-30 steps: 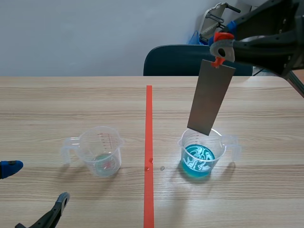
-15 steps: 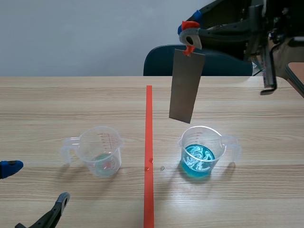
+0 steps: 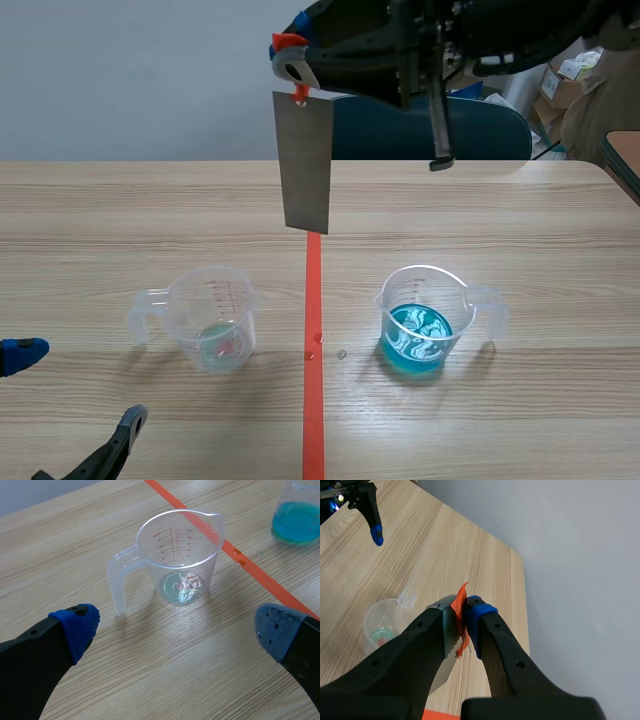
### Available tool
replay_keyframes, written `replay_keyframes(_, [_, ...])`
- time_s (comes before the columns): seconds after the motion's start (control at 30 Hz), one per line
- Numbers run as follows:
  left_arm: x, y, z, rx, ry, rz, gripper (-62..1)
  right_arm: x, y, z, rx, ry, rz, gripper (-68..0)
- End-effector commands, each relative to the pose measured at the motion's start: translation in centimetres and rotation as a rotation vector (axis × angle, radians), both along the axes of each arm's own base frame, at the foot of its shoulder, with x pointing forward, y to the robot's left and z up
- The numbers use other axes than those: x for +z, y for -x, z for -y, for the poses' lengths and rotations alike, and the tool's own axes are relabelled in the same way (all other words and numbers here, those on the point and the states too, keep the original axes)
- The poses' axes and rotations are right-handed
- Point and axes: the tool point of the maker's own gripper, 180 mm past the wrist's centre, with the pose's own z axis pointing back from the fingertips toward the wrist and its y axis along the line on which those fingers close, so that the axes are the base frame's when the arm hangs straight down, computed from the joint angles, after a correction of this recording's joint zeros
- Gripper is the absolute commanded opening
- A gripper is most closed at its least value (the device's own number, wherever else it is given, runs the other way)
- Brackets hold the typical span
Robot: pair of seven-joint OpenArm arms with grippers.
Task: Do the redox reaction experiment
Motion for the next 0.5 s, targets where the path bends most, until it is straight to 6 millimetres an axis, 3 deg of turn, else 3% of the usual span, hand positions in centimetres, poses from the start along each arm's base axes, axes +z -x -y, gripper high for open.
replay_keyframes(0.0, [0.9, -0.4, 0.3, -0.003, 0.016, 0.031, 1.4, 1.3, 0.1, -0.7, 0.027, -0.021, 0.021, -66.7])
replay_keyframes(0.47, [0.9, -0.4, 0.3, -0.003, 0.016, 0.031, 1.4, 1.1, 1.6, -6.5, 0.151, -0.030, 0.001, -66.7])
